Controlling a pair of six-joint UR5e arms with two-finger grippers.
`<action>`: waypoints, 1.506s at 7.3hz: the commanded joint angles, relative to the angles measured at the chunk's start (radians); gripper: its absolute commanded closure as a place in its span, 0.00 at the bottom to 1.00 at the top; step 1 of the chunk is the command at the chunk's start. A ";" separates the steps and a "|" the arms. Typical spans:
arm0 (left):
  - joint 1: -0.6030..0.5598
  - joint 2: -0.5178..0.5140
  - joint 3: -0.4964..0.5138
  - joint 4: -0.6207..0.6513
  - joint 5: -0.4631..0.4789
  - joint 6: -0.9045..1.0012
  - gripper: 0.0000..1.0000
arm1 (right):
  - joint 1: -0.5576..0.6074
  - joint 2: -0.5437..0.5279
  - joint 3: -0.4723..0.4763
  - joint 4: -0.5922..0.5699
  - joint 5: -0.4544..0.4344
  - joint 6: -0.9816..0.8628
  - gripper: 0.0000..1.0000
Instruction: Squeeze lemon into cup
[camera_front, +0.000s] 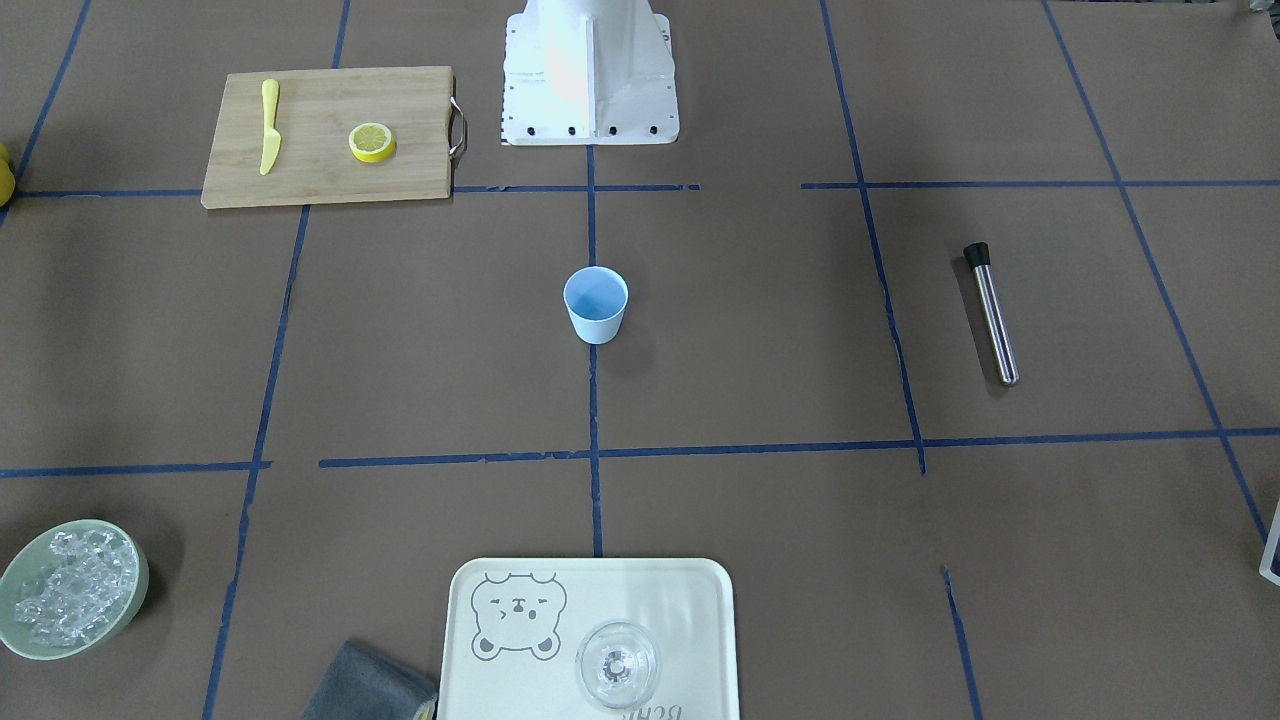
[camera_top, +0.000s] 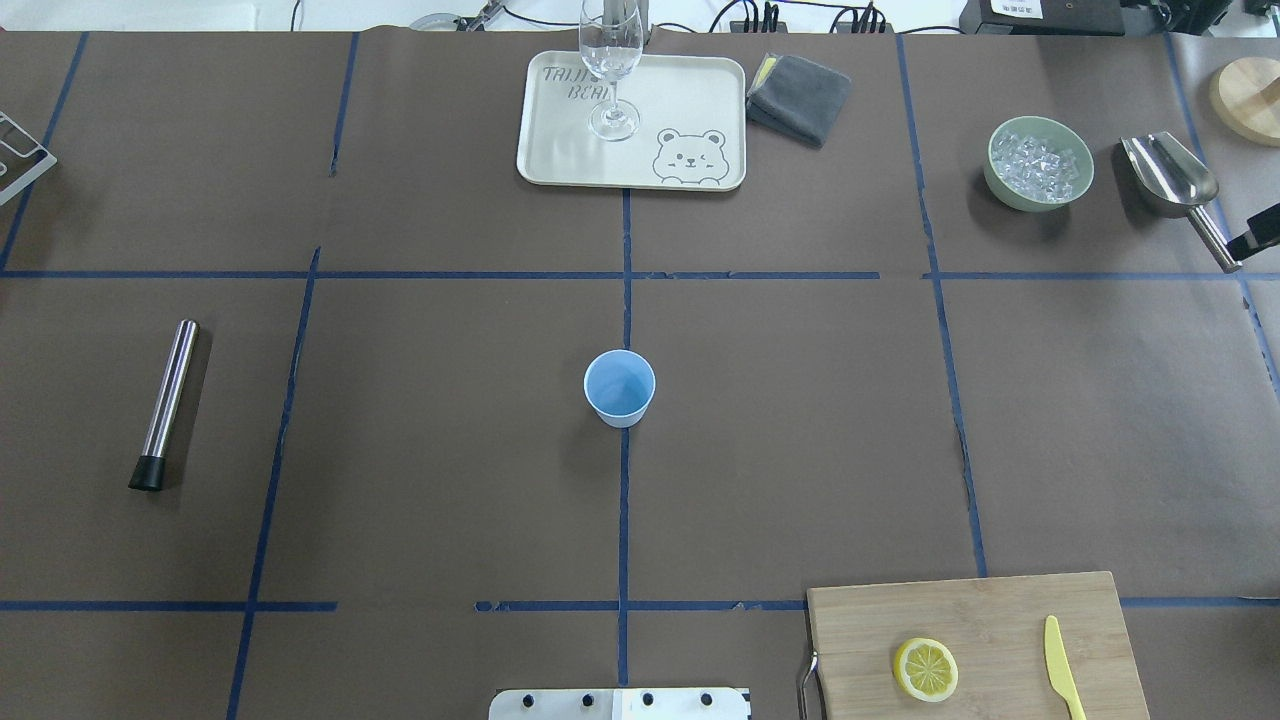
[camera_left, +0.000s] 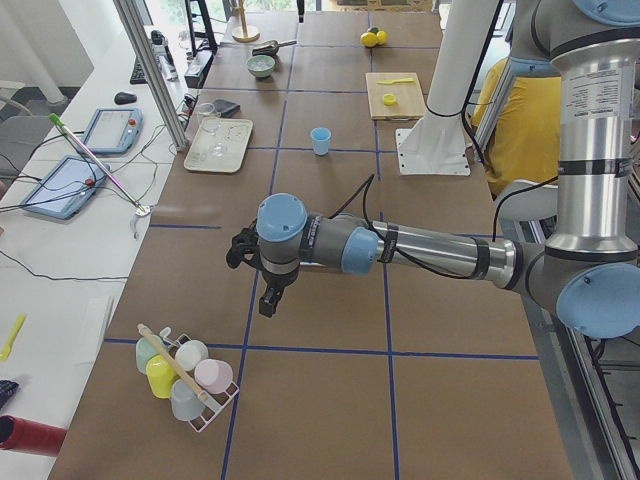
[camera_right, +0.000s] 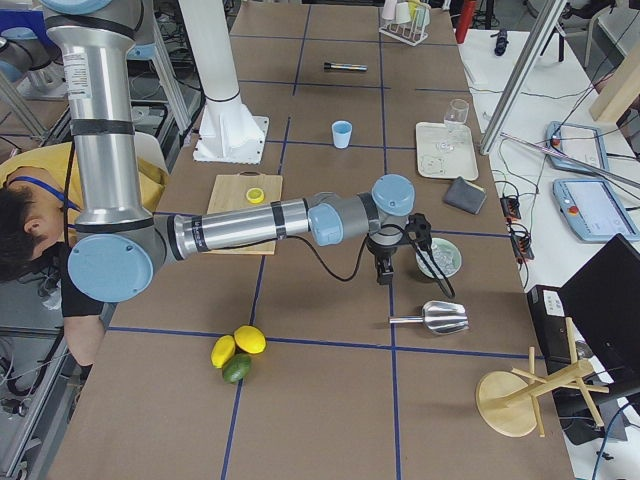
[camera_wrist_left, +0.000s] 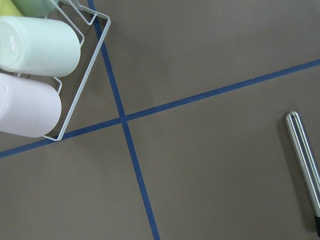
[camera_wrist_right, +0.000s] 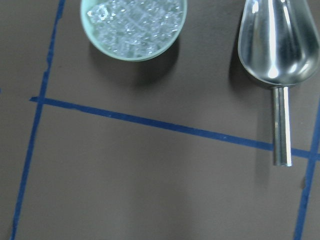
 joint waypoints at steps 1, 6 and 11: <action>0.020 0.002 0.009 -0.099 0.000 -0.001 0.00 | -0.203 -0.073 0.154 0.140 -0.027 0.218 0.00; 0.031 0.005 0.026 -0.101 0.003 -0.005 0.00 | -0.883 -0.185 0.400 0.377 -0.522 0.949 0.00; 0.031 0.006 0.026 -0.101 0.001 -0.005 0.00 | -1.246 -0.242 0.432 0.334 -0.797 1.301 0.00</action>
